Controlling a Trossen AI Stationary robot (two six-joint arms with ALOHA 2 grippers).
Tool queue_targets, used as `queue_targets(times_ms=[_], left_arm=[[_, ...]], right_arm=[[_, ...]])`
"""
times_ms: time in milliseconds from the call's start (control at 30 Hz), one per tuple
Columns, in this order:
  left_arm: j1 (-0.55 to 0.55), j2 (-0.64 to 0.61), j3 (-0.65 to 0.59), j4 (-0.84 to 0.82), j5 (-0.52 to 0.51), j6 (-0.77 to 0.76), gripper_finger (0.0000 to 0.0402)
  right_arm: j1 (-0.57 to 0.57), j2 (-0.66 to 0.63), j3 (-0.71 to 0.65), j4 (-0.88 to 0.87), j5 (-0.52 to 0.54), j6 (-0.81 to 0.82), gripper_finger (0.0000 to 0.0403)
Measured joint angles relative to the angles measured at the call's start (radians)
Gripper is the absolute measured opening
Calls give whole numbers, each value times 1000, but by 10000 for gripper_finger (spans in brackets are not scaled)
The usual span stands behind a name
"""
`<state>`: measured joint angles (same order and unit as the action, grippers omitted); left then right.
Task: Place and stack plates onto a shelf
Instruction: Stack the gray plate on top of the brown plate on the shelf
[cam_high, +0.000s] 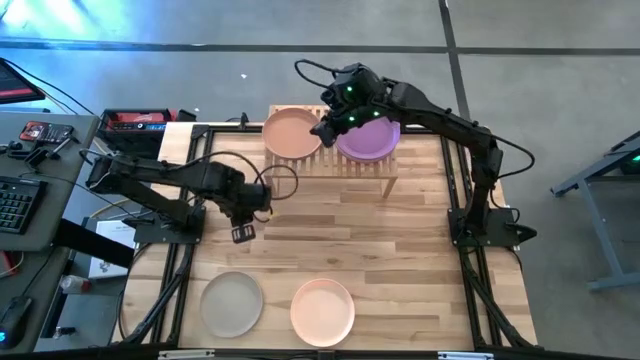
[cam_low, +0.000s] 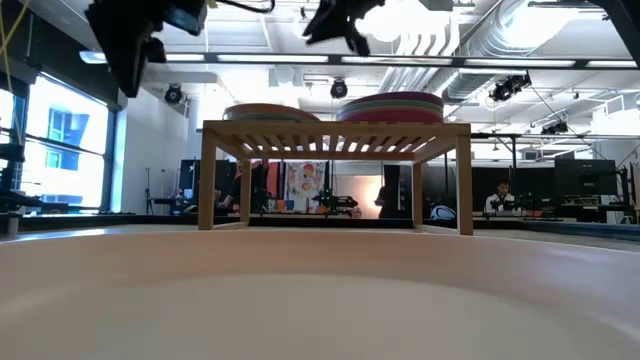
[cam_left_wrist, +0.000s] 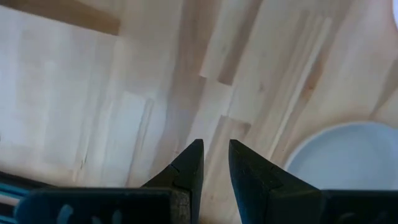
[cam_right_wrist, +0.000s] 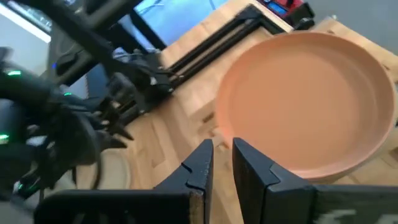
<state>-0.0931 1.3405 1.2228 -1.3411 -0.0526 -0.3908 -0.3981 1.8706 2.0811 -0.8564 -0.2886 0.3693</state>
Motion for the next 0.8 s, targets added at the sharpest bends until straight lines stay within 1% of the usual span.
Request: queue_targets(times_ms=[167, 367, 467, 600, 733, 800], left_arm=[[-86, 0, 0, 0, -9, 0, 65], [-208, 0, 0, 10, -17, -28, 65], [-276, 0, 0, 24, -40, -29, 65], [-346, 1, 0, 57, -63, -86, 65], [-402, 18, 0, 87, -111, -108, 65], [-423, 38, -3, 92, -119, -124, 65]], right_arm=[[45, 0, 130, -128, 0, -40, 42], [98, -1, 275, -221, 0, -121, 42], [114, -36, 254, -217, -5, -139, 42], [119, -67, 248, -261, -2, -161, 42], [121, -72, 248, -295, 0, -190, 42], [121, -73, 248, -317, 0, -195, 42]])
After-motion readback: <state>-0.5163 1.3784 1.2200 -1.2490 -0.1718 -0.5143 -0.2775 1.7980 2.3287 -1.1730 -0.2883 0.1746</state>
